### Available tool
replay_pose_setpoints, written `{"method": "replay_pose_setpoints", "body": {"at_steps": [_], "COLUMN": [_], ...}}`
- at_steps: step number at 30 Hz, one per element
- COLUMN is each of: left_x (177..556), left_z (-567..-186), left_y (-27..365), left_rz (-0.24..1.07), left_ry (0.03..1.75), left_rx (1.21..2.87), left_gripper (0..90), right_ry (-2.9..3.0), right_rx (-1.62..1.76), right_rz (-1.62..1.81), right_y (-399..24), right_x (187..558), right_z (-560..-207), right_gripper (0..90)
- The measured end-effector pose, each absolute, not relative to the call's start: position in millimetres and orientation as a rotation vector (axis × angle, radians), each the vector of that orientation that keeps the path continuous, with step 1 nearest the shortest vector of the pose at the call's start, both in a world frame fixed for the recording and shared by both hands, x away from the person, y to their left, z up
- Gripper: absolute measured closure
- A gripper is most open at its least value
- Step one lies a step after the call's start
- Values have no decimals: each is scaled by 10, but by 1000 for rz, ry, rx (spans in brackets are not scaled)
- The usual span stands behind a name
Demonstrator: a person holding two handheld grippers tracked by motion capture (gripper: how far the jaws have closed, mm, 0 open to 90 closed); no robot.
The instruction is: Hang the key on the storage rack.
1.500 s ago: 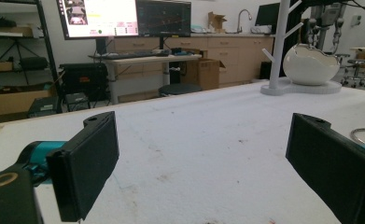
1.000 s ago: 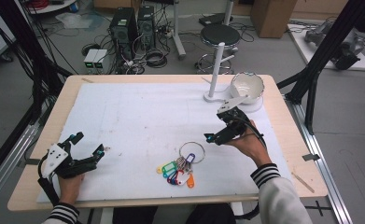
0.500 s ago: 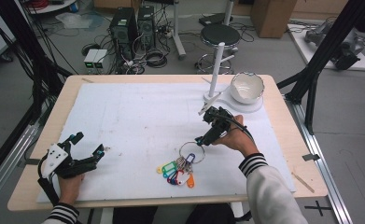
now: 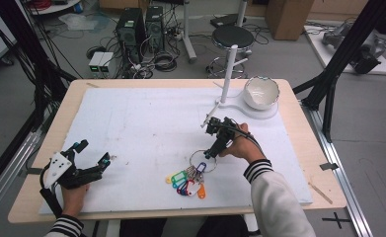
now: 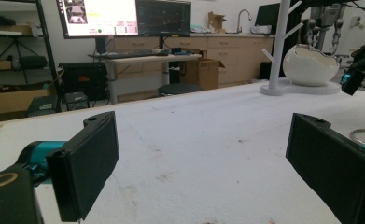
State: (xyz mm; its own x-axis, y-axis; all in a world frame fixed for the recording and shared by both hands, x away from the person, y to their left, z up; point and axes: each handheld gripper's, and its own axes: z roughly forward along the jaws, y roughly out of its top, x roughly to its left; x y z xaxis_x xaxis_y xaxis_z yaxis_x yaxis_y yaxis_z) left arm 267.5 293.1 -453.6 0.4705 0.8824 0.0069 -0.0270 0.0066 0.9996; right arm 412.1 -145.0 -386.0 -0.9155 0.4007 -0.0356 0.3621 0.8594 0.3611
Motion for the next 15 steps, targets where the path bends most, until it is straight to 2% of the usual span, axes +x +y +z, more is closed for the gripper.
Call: {"method": "replay_pose_setpoints", "body": {"at_steps": [6, 9, 15], "left_x": [2676, 2675, 2675], "left_z": [-4536, -4536, -4536], "left_y": [2936, 2936, 2937], "left_rz": [858, 859, 858], "left_ry": [822, 822, 821], "left_rx": [1383, 1385, 1384], "left_gripper": [99, 99, 99], "right_ry": [2949, 2948, 2966], "right_rx": [586, 580, 575], "right_rz": [438, 403, 378], "right_y": [-1403, -1389, -1334], "right_x": [4130, 4134, 4145], "right_z": [-3924, -3933, -3937], "right_gripper": [16, 54, 74]}}
